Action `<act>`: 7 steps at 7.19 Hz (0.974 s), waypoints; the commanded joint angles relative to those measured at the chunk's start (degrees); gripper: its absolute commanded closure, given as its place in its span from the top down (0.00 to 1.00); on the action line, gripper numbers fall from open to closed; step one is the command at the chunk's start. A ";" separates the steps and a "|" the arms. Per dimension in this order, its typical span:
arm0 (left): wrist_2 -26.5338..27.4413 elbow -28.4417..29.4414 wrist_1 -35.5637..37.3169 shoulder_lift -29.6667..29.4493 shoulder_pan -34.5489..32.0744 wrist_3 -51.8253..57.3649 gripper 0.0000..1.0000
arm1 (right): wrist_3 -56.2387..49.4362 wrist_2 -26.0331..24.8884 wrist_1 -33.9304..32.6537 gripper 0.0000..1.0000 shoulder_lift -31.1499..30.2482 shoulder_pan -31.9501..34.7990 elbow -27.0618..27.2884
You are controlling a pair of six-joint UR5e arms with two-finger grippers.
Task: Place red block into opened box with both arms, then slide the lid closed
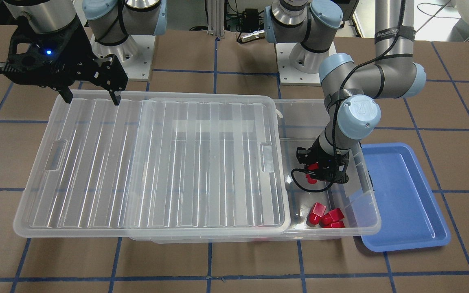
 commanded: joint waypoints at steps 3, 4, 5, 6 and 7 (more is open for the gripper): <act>0.07 7.35 -5.89 3.26 -0.16 -0.05 1.00 | -10.79 -0.77 1.70 1.00 0.05 -8.85 -0.31; -0.02 12.79 -12.65 4.31 -0.68 -0.74 1.00 | -15.44 -0.95 1.79 1.00 0.05 -12.78 0.04; -1.68 17.98 -19.33 5.63 -0.95 -1.62 1.00 | -21.40 -0.60 1.79 1.00 0.31 -17.78 0.30; -1.78 20.81 -23.14 6.86 -1.47 -1.72 1.00 | -26.51 -0.68 0.83 1.00 0.66 -21.66 1.52; -1.52 21.62 -23.61 8.35 -3.04 -1.72 1.00 | -28.56 -0.95 -1.96 1.00 1.71 -23.88 3.36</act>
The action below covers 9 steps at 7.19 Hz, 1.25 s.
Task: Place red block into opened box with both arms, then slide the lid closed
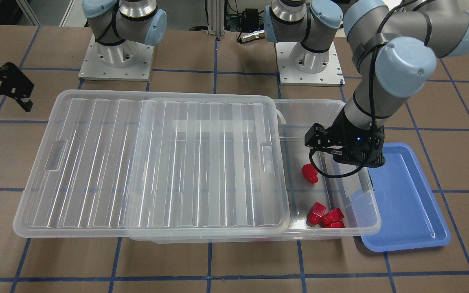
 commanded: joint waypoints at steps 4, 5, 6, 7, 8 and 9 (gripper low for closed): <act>-0.58 1.31 -3.40 6.79 -3.02 -2.99 1.00 | -4.30 -2.21 -18.84 1.00 4.25 -4.72 15.69; -0.58 1.38 -3.22 6.88 -3.11 -3.07 1.00 | -4.21 -2.22 -19.14 1.00 4.33 -4.72 16.94; -0.58 1.38 -3.22 7.14 -3.11 -3.08 1.00 | -4.21 -2.22 -19.23 1.00 4.42 -4.64 16.95; -0.50 1.21 -2.87 7.15 -3.11 -3.25 1.00 | -4.21 -2.22 -19.14 1.00 4.51 -4.64 17.04; -0.49 1.12 -2.87 7.23 -3.11 -3.16 1.00 | -3.69 -2.13 -18.88 1.00 4.51 -4.20 17.04; -0.49 1.21 -2.87 7.23 -3.11 -3.25 1.00 | -2.55 -1.43 -18.79 1.00 4.34 -3.85 17.04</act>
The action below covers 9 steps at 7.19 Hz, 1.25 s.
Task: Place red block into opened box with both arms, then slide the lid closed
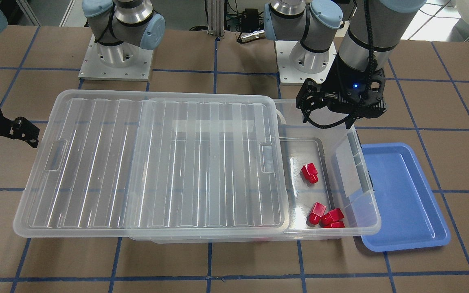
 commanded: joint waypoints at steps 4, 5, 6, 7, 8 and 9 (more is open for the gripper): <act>-0.08 -0.09 0.05 0.06 0.00 -0.06 1.00 | 7.32 0.94 0.06 1.00 -0.02 9.03 -0.21; -0.08 -0.09 0.05 0.06 0.00 -0.06 1.00 | 9.86 1.03 0.06 1.00 0.07 11.57 -0.30; -0.08 -0.09 0.05 0.06 0.00 -0.06 1.00 | 13.89 1.03 -0.03 1.00 0.07 14.82 -0.47; -0.08 -0.09 0.05 0.06 0.00 -0.06 1.00 | 16.45 1.03 -0.11 1.00 0.07 17.11 -0.56; -0.08 -0.09 0.05 0.06 0.00 -0.06 1.00 | 17.08 1.11 -0.29 1.00 0.07 17.75 -0.48; -0.08 -0.09 0.05 0.06 0.00 -0.06 1.00 | 17.27 3.55 -0.20 1.00 -0.02 17.93 -0.47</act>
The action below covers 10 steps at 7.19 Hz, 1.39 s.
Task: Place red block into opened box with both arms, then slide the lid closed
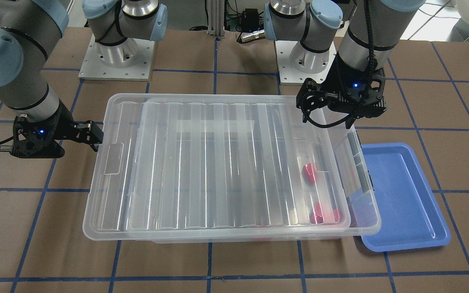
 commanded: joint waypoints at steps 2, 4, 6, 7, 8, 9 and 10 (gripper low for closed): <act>0.09 0.09 0.00 0.00 0.00 0.00 1.00 | 0.97 2.33 -0.10 1.00 0.01 1.07 0.09; 0.70 0.61 -0.61 0.00 0.00 -0.09 1.00 | 0.88 2.24 -0.10 1.00 0.02 1.16 0.00; 0.79 0.79 -0.70 0.09 0.00 -0.09 1.00 | 0.26 1.63 0.77 1.00 -0.42 1.16 -3.40; 0.88 0.70 -0.70 0.09 0.00 -0.09 1.00 | 0.35 1.37 5.04 1.00 -0.95 1.16 -6.99; 0.88 0.79 -0.70 0.09 0.00 -0.09 1.00 | 0.87 1.36 11.26 1.00 -2.95 1.16 -11.21; 0.88 0.88 -0.70 0.09 0.00 -0.09 1.00 | 0.97 1.45 18.29 1.00 -5.32 1.68 -15.77; 0.97 0.88 -0.88 0.09 0.00 -0.09 1.00 | 4.97 1.36 23.23 1.00 -6.39 3.25 -19.91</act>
